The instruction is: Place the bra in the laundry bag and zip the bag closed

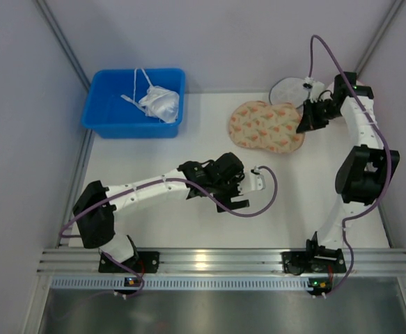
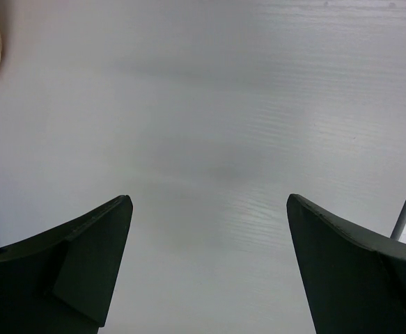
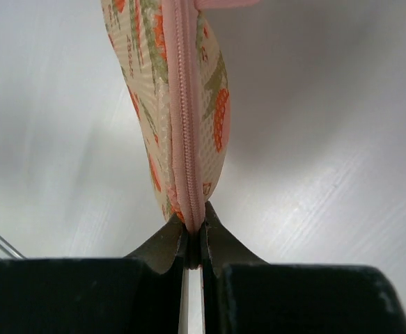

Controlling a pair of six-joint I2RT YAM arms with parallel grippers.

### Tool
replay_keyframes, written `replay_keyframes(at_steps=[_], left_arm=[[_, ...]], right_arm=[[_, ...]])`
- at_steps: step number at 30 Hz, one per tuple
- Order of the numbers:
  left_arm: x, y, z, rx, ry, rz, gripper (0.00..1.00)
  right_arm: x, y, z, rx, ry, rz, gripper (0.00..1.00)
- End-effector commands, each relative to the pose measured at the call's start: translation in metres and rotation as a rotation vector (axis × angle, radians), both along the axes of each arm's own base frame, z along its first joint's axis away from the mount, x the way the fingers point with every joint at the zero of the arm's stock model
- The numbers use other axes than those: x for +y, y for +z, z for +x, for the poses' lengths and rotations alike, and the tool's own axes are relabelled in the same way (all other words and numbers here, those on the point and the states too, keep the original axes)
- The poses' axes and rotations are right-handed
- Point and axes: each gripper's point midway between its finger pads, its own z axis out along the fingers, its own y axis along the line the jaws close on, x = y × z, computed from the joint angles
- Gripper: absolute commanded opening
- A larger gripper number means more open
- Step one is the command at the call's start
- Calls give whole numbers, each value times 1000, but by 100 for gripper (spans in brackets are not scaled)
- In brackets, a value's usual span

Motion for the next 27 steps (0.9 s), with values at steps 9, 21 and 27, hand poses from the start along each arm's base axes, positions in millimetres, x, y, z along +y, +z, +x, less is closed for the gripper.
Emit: replay_keyframes(at_steps=[9, 21, 27], left_arm=[[4, 24, 22, -41, 54, -55, 99], [24, 27, 59, -7, 178, -87, 99], [36, 26, 73, 19, 258, -96, 99]], right_arm=[[-120, -22, -20, 100, -15, -279, 0], [-241, -54, 9, 85, -307, -458, 3], [-266, -52, 29, 58, -400, -536, 35]])
